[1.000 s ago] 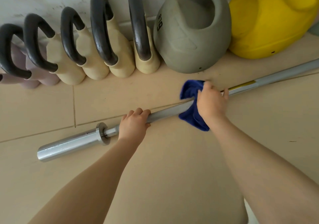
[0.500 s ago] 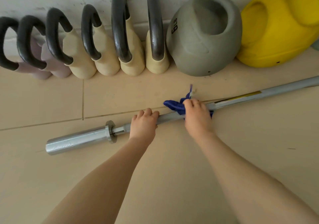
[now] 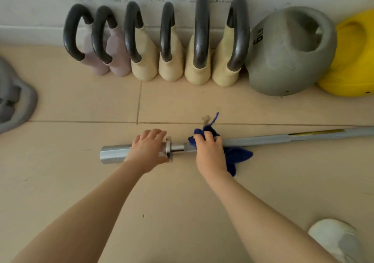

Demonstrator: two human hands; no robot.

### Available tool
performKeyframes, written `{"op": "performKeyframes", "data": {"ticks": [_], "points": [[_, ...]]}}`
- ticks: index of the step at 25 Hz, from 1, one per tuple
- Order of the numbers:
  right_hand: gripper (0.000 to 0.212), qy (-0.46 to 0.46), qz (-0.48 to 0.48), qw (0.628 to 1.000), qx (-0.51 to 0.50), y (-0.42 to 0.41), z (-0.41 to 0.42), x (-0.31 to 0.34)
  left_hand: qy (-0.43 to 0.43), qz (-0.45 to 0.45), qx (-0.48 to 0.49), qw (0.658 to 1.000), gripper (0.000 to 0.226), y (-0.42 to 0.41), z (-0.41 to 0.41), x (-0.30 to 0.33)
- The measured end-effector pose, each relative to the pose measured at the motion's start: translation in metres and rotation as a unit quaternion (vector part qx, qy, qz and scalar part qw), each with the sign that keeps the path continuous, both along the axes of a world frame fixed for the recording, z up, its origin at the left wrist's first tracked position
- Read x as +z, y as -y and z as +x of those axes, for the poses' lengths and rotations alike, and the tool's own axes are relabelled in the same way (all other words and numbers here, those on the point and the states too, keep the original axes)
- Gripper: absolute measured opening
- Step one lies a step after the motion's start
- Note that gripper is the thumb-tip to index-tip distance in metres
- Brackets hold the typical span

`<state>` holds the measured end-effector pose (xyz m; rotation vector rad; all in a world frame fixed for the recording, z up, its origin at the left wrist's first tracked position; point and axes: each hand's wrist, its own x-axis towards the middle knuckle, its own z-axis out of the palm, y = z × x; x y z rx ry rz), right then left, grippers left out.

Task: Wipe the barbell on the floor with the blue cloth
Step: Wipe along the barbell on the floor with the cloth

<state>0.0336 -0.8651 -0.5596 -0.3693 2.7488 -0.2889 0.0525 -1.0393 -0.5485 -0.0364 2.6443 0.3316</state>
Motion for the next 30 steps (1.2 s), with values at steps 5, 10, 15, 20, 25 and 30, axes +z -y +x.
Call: {"op": "performKeyframes", "data": {"ticks": [5, 10, 15, 20, 25, 30], "points": [[0.039, 0.078, -0.081, 0.993, -0.032, -0.021, -0.017, 0.002, -0.042, -0.001, 0.011, 0.999, 0.059, 0.013, 0.022, -0.009], [0.039, 0.078, -0.07, 0.993, -0.048, 0.041, 0.028, 0.007, -0.124, -0.009, -0.003, 0.992, 0.035, 0.006, 0.041, -0.019], [0.042, 0.104, -0.167, 0.974, -0.113, 0.014, 0.001, 0.026, -0.143, -0.037, 0.018, 0.989, 0.034, -0.002, 0.052, -0.017], [0.035, 0.044, -0.173, 0.984, 0.012, 0.059, 0.013, 0.029, -0.152, 0.081, 0.143, 0.975, 0.043, 0.013, 0.063, -0.024], [0.04, 0.025, -0.001, 0.969, 0.245, 0.06, 0.014, 0.018, -0.102, 0.141, 0.409, 0.896, 0.046, 0.066, 0.106, -0.022], [0.024, 0.014, 0.049, 0.993, 0.11, 0.101, 0.025, 0.016, -0.083, 0.387, 0.565, 0.725, 0.038, 0.069, 0.111, -0.023]]}}
